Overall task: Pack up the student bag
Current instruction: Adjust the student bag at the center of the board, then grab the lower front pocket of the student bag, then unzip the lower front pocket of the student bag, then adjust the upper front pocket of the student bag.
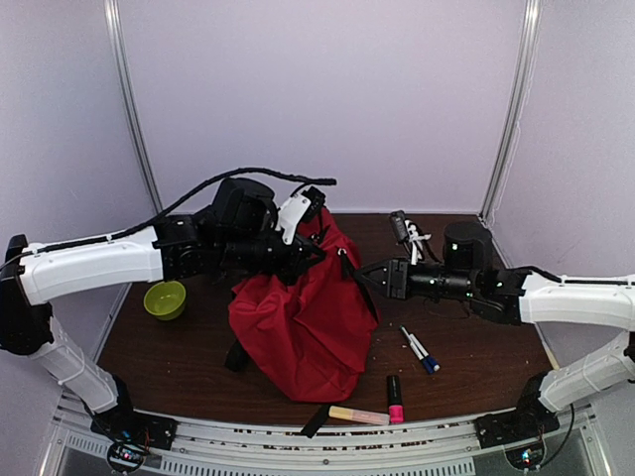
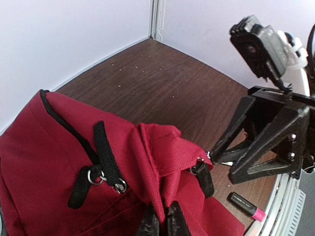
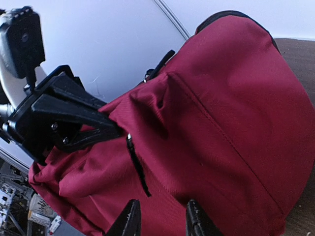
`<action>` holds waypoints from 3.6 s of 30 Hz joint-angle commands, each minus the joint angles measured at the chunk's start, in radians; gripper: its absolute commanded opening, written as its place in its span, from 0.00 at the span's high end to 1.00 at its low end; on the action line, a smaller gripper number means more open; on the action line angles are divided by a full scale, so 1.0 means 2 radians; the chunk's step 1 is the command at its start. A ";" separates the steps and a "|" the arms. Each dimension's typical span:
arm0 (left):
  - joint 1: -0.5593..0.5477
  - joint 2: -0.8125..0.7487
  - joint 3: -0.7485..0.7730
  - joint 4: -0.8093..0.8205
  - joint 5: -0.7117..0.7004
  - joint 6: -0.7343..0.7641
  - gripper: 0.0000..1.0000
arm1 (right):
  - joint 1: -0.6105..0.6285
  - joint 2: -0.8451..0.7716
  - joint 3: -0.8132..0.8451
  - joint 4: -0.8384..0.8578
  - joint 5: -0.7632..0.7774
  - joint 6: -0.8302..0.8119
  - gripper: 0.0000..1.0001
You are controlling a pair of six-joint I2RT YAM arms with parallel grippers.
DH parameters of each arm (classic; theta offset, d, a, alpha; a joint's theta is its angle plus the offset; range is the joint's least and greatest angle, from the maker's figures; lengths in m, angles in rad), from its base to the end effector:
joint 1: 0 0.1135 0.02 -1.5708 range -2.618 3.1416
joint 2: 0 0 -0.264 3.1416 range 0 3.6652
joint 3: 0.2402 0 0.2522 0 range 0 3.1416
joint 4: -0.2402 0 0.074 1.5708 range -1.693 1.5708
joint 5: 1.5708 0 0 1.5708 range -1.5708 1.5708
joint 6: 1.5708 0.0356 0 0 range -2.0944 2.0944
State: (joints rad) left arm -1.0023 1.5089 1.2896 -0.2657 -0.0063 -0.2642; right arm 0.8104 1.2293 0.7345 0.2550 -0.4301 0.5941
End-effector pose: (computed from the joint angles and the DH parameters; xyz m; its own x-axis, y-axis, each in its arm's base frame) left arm 0.1901 -0.2972 0.3312 -0.4616 0.2374 -0.8547 0.7450 0.6268 -0.2282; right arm 0.1815 0.2124 0.2735 -0.6605 0.0438 -0.7495 -0.6854 0.3722 0.6258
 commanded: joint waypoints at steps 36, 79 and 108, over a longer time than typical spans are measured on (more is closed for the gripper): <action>-0.004 -0.036 -0.014 0.055 -0.016 0.037 1.00 | 0.047 0.099 0.106 0.021 0.043 0.001 0.73; 0.024 -0.121 -0.031 0.023 -0.075 0.150 1.00 | 0.003 -0.002 0.067 -0.118 0.085 -0.214 0.37; 0.024 -0.096 -0.013 0.015 -0.071 0.168 1.00 | 0.023 0.083 0.102 -0.100 0.112 -0.275 0.21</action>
State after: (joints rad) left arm -0.9611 1.3182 1.2026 -0.3672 -0.1562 0.0490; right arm 0.8539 1.3460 0.9318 0.0174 -0.3351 0.0685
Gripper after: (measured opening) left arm 0.040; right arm 0.764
